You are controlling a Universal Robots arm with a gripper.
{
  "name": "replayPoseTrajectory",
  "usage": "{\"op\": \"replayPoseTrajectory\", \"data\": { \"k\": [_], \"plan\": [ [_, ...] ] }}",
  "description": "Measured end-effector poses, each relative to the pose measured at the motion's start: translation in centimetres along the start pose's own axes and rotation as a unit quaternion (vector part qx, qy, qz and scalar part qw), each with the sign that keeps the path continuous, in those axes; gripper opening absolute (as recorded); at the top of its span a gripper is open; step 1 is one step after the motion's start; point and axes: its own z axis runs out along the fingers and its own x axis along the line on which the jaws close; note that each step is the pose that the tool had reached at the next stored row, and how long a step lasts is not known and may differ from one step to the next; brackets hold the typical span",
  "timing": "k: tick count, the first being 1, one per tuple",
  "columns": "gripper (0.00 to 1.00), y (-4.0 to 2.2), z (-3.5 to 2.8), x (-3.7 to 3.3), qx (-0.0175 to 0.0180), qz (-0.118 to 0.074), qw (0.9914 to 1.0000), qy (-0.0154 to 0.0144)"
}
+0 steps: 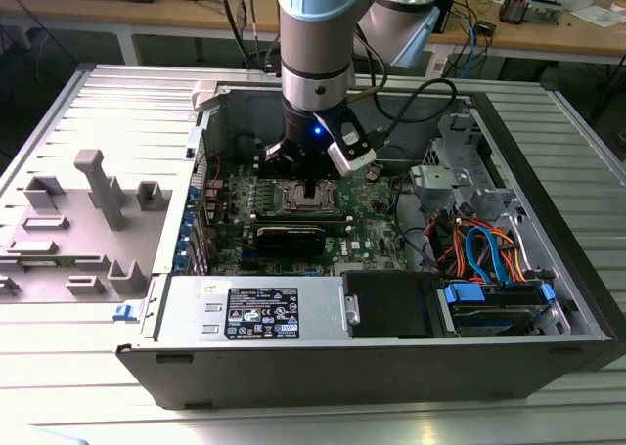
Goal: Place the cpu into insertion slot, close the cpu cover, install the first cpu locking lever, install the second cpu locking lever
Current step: 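Install the second cpu locking lever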
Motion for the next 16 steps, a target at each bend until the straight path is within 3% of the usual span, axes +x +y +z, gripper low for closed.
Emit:
{"op": "replayPoseTrajectory", "data": {
  "k": [5, 10, 16],
  "plan": [
    [0.11, 0.34, 0.05, -0.16, 0.0006, 0.012, 0.99993, -0.0007],
    [0.11, 1.18, 0.16, -0.25, 0.0008, 0.016, 0.99987, -0.001],
    [0.11, 1.25, 0.11, -0.25, 0.001, 0.017, 0.99986, -0.0009]
  ]
}}
